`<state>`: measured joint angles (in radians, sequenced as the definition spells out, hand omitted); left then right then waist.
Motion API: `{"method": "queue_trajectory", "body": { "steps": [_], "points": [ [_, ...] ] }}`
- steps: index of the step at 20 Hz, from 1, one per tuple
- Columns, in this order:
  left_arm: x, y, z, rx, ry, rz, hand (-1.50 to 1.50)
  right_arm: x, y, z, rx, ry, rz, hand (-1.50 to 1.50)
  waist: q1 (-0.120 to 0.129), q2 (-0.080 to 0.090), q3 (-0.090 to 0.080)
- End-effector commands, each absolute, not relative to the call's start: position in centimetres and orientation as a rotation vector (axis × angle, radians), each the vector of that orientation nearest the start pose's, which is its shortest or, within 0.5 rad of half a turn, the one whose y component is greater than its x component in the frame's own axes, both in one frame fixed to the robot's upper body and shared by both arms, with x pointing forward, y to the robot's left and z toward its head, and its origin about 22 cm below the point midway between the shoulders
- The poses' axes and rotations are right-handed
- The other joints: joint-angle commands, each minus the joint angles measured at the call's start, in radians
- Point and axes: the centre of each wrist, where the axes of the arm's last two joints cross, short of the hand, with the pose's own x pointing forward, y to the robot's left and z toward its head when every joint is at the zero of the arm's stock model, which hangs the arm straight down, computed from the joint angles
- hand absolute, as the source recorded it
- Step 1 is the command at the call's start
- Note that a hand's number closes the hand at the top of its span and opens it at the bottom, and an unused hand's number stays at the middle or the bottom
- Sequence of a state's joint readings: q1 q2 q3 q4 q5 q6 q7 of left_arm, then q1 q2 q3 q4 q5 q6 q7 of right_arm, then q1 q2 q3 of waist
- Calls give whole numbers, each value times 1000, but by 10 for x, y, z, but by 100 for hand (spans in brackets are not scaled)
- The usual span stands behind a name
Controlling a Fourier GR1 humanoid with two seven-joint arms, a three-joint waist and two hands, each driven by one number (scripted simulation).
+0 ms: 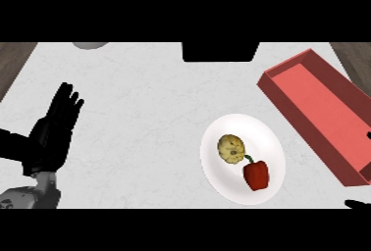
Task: Pick the bell pepper from the plate and place it in the cardboard box
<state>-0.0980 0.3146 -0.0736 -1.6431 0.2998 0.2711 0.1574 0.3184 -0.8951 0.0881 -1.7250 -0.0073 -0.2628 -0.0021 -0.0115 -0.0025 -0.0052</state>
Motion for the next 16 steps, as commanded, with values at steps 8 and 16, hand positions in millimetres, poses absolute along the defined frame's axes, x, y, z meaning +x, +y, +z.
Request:
{"method": "queue_trajectory", "body": {
  "steps": [8,16],
  "points": [
    [256,265,55,83,-1549,134,0,182,-303,141,-543,-1143,752,-150,25,3,4],
    [258,263,61,70,-1562,97,0,182,-250,138,-510,-1134,742,-150,20,2,5]
  ]
}}
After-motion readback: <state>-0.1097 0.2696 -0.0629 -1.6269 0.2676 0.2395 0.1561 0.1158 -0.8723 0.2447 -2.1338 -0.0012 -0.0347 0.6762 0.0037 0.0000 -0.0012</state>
